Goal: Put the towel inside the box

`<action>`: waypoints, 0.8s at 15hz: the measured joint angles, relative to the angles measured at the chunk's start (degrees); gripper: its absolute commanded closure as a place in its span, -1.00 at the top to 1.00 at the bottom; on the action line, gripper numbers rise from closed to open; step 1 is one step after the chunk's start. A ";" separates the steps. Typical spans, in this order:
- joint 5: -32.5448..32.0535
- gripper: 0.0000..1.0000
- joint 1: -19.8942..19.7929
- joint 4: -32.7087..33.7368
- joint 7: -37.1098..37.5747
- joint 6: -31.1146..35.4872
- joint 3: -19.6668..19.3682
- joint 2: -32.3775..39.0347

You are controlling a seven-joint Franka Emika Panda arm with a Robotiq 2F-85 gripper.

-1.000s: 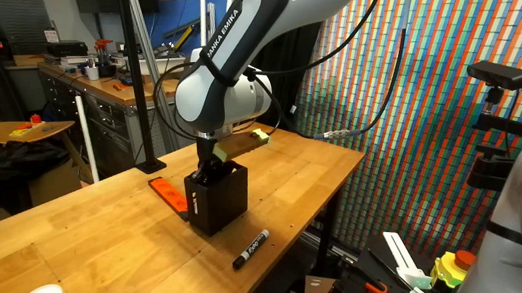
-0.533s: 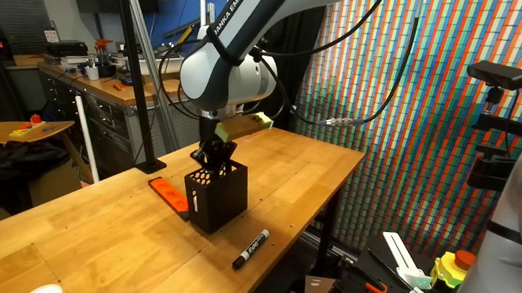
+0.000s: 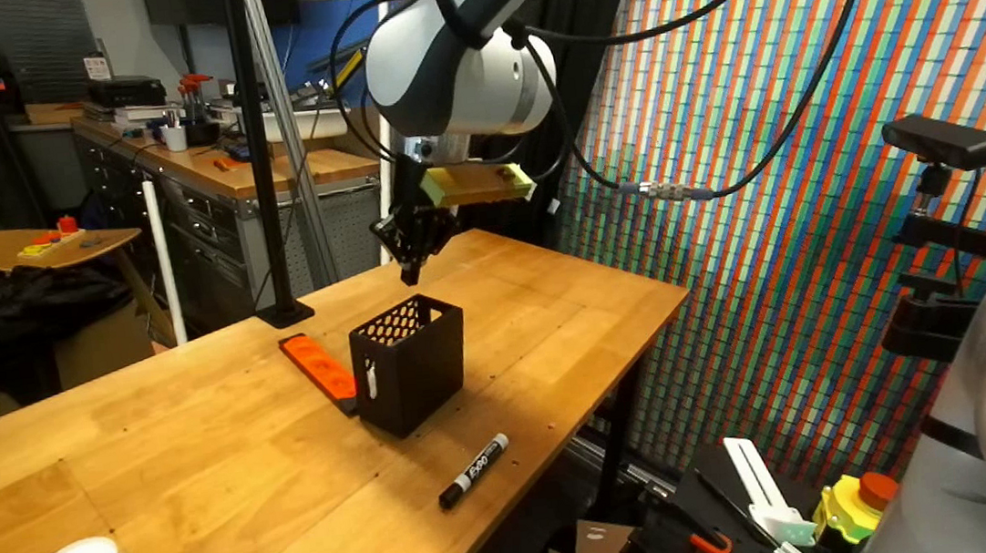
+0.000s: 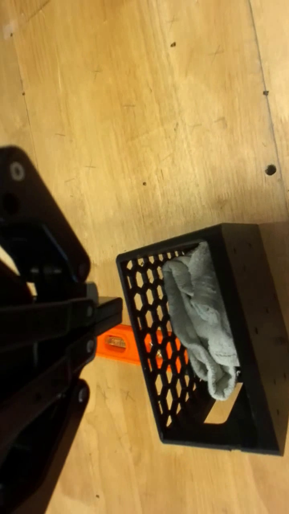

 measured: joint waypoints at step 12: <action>6.85 -0.40 -0.02 -6.73 0.05 0.63 -0.52 -8.98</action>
